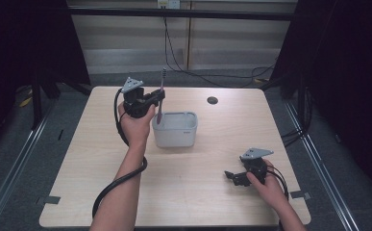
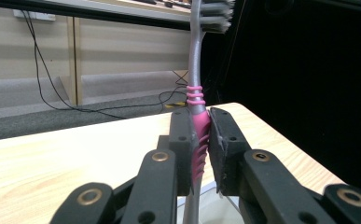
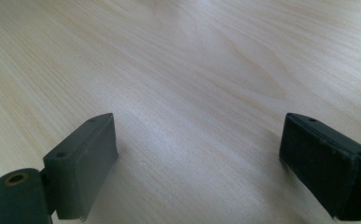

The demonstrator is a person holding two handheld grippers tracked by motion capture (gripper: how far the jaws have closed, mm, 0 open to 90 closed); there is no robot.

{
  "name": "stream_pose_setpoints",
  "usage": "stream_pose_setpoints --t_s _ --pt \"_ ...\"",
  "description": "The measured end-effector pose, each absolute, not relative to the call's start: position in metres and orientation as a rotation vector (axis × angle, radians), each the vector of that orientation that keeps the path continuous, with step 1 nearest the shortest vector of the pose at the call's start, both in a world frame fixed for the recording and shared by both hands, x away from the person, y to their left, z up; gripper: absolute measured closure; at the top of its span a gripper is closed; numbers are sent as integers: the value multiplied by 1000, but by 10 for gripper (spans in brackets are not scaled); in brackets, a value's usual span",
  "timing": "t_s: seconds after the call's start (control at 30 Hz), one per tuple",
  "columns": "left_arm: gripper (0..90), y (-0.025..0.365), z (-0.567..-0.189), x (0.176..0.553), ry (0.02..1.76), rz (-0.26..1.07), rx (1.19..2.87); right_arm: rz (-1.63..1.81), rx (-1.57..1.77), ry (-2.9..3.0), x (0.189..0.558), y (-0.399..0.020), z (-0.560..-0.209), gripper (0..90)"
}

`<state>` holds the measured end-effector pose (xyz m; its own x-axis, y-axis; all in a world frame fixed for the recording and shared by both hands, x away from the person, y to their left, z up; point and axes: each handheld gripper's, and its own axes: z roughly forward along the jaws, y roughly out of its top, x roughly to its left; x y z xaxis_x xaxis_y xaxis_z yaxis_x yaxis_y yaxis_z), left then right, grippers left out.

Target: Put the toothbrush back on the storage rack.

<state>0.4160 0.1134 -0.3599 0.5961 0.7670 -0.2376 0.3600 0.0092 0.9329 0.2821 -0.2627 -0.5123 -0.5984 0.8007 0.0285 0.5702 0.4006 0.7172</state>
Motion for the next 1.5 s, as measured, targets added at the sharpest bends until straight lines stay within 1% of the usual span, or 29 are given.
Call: stream_pose_setpoints --t_s 0.47,1.5 --pt "800 118 -370 414 986 418 1595 1012 1187 2343 282 -263 -512 106" --pt "799 116 -374 413 966 436 1597 1010 1184 2343 282 -263 -512 106"
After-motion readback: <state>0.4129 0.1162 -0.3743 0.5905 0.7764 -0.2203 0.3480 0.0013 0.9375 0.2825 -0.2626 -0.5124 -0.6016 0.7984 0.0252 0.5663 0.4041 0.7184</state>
